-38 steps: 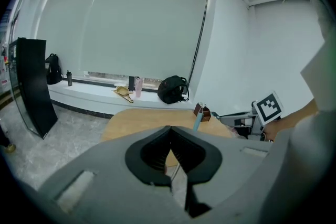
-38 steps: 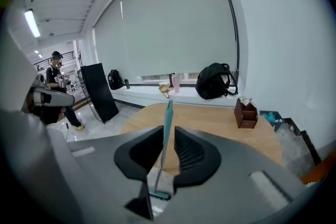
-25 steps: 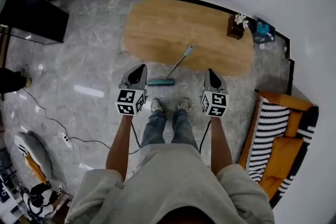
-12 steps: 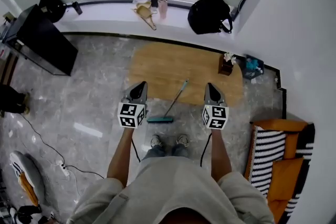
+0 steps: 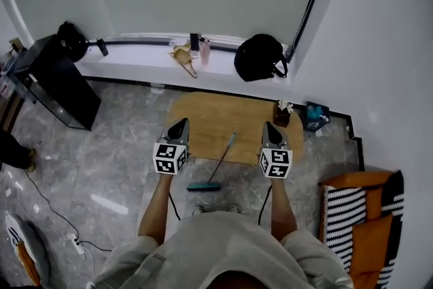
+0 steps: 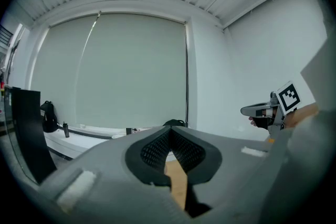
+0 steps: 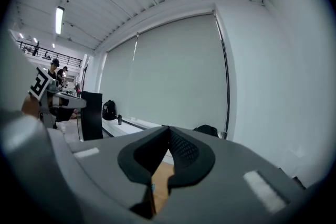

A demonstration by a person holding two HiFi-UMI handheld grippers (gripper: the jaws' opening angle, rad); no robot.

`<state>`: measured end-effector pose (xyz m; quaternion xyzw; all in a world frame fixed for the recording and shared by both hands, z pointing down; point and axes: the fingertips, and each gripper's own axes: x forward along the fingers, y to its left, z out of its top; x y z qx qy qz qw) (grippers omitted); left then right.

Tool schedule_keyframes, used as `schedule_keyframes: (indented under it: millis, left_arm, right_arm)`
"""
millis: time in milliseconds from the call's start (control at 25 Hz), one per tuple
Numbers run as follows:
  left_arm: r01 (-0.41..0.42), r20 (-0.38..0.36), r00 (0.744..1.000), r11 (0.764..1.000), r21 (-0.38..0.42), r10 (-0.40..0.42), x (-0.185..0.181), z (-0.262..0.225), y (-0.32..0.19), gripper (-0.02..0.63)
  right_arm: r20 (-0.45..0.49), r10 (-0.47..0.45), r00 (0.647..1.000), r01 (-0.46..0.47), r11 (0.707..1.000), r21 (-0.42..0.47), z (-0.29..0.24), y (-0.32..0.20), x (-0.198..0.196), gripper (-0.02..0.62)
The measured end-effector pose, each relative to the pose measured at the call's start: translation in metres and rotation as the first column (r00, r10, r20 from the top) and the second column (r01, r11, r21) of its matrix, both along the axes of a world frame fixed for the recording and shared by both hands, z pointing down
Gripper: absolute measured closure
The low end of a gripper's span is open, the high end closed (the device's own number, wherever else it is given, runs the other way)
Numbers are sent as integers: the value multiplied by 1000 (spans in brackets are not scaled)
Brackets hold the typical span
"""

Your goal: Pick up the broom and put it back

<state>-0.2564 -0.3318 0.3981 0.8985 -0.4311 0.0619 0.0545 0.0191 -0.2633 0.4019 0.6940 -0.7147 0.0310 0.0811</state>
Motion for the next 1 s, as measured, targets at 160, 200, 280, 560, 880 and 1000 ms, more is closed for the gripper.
schedule_keyframes:
  millis: [160,200,280,560,880,1000]
  left_arm:
    - [-9,-11,1000,1000,23,9,5,-11,0,609]
    - [-11,-11,1000,1000,26,11,6,-12,1,609]
    - [-15,-9,1000,1000,27,15,7,-13,2,609]
    - [-17,-12,1000,999,34,18,9,-18,7,609]
    - [-28,16,999,999,23,28,12,-11,13,609]
    - [-31,14,999,999,15,31,14,-7,13,609]
  right_arm:
    - [-11,4,1000,-4,1000,8,-7,5,1,595]
    - [-13,4,1000,-4,1000,9,-8,6,1,595]
    - [-18,2,1000,-2,1000,5,-9,7,1,595]
    - [-17,-4,1000,4,1000,-13,-3,14,2,595]
    - [-19,-6,1000,5,1000,-31,5,19,4,595]
    - [-19,-3,1000,2,999,-39,9,20,5,595]
